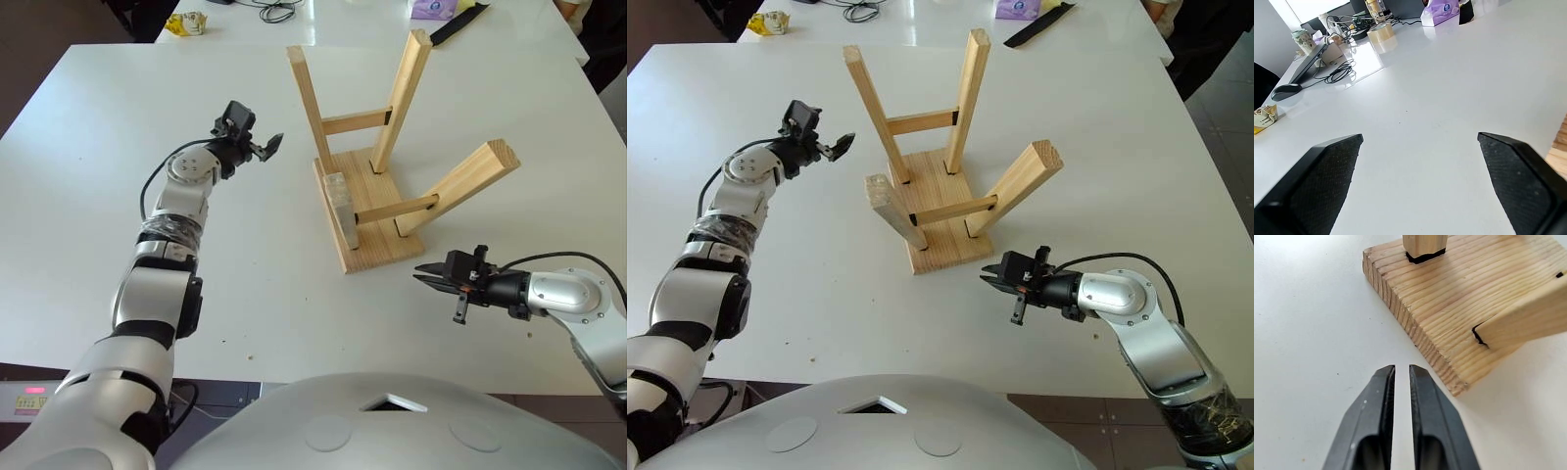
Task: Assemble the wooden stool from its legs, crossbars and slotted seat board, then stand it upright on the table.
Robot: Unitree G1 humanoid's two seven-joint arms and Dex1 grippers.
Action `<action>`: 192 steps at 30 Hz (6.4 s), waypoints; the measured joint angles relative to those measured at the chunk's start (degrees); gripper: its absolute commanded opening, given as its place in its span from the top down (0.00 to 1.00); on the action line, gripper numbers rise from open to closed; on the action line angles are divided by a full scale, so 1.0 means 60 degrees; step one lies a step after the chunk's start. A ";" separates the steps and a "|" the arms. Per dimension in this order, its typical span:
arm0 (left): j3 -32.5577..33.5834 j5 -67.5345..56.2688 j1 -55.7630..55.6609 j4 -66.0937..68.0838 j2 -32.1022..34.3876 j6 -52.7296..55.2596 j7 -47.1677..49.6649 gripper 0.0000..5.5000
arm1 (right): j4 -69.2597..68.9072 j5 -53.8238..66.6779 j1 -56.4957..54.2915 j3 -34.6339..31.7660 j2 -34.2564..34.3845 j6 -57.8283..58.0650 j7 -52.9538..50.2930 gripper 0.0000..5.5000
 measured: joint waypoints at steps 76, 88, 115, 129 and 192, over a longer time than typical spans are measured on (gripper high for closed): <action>0.0068 -0.1045 0.3145 -0.5311 -0.0554 0.2694 -0.3829 0.20 | 0.3339 0.1540 -0.2116 -0.1838 0.1640 0.1124 -0.0863 0.34; 0.0018 -0.1010 0.3075 -0.5296 -0.0553 0.2658 -0.3836 0.20 | 0.4506 0.1148 -0.2834 -0.1874 0.2090 0.1253 -0.1832 0.03; 0.0004 -0.1010 0.3015 -0.5027 -0.0447 0.2575 -0.3833 0.20 | 0.4726 0.1683 -0.3585 -0.1883 0.3213 0.1319 -0.2018 0.16; 0.0004 -0.1008 0.3015 -0.4930 -0.0462 0.2418 -0.3779 0.20 | 0.5072 0.1595 -0.3644 -0.2065 0.3204 0.1223 -0.2357 0.44; 0.0179 -0.1070 0.3930 -0.5458 0.2421 0.2516 -0.6996 0.20 | 0.9664 0.0091 -0.7077 0.1837 0.2899 -0.3870 0.3945 0.54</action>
